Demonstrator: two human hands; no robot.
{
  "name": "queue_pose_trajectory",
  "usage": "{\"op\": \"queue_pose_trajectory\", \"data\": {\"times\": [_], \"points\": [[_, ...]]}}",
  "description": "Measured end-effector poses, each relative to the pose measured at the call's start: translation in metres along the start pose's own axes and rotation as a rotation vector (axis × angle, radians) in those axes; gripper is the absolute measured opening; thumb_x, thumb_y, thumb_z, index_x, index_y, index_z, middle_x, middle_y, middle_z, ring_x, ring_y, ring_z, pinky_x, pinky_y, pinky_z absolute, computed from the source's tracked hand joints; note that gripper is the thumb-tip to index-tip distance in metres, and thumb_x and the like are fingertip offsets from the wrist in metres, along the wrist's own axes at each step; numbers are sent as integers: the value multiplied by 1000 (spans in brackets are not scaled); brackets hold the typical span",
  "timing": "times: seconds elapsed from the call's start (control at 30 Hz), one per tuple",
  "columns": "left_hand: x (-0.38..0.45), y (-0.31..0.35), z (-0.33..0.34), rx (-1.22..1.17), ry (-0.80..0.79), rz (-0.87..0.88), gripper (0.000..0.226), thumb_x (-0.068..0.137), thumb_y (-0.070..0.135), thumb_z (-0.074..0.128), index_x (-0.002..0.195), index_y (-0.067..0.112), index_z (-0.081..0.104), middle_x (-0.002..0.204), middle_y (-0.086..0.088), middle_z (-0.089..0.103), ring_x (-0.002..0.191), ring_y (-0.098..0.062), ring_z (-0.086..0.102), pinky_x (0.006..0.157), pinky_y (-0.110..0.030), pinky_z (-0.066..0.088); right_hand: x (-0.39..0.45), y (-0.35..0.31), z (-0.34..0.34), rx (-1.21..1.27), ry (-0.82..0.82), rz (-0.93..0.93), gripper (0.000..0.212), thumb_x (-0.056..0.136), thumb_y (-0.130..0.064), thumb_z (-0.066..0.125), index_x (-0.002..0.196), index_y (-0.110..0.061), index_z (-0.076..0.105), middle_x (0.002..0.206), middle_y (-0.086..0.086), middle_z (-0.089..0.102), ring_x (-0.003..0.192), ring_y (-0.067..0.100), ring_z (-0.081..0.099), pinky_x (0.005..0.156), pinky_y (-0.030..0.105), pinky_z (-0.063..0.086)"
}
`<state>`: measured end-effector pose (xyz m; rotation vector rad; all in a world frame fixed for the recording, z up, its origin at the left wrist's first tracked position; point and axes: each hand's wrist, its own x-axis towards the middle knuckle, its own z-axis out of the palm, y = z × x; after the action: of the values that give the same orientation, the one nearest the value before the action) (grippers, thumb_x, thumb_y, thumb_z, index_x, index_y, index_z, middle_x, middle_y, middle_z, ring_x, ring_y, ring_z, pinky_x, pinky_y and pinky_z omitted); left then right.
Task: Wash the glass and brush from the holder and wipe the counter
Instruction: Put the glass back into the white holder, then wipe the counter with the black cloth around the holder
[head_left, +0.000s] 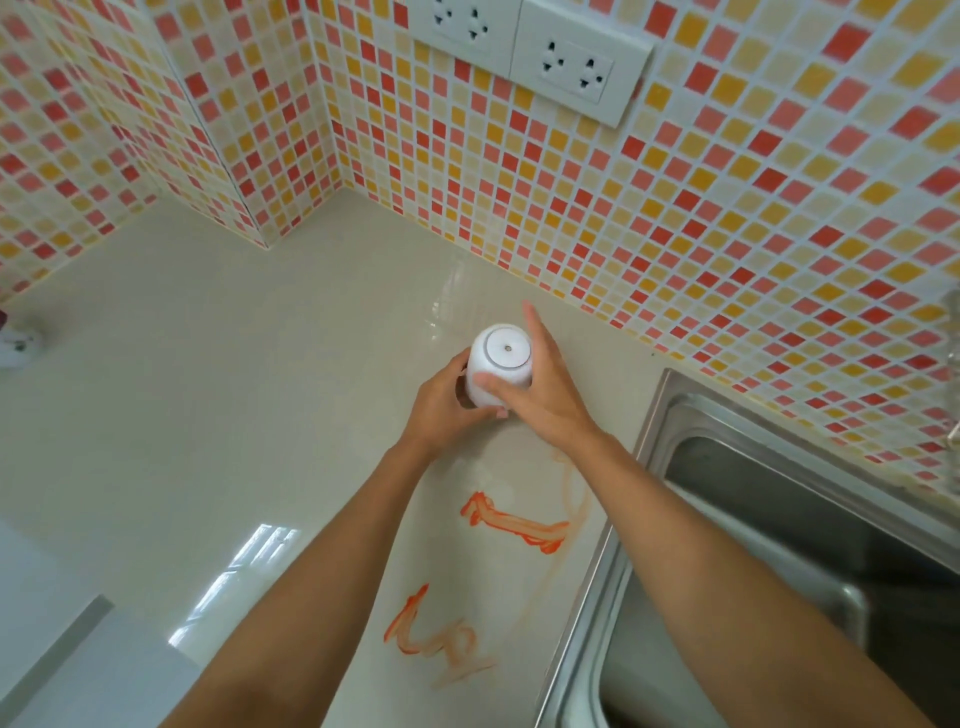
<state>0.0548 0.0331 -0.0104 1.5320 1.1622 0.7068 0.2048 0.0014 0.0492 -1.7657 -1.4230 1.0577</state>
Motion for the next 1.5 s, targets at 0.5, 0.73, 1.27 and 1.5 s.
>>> {"op": "queue_pose_trajectory", "data": {"times": [0.5,0.73,1.27,1.5], "points": [[2,4,2,138,-108,-32,92,66,28,88,143,29,40,122,8,64,111,-14,62,94,-23,49,-22,21,-6,118,56,256,94,79,-75,52,154,-28,20,150,-4,43,136,17,42,113,36,32],[-56,11,-2,400,26,-136,85,82,32,75,150,11,28,143,-12,47,126,-30,50,105,-38,40,-93,36,-33,-234,298,189,77,95,-60,40,155,-17,18,161,2,22,147,18,23,118,31,16],[-164,150,160,772,-36,773,71,97,56,24,153,16,9,161,-3,3,149,-18,-5,120,-35,1,-305,101,-125,-603,670,58,73,98,-60,15,154,-14,13,162,-3,5,150,10,-2,122,32,-2],[-152,264,242,795,14,934,69,102,49,31,154,16,0,162,-4,-6,150,-18,-8,122,-35,-2,-342,53,-242,-656,946,-228,59,102,-33,37,153,-8,22,162,4,18,150,12,9,123,32,8]]}}
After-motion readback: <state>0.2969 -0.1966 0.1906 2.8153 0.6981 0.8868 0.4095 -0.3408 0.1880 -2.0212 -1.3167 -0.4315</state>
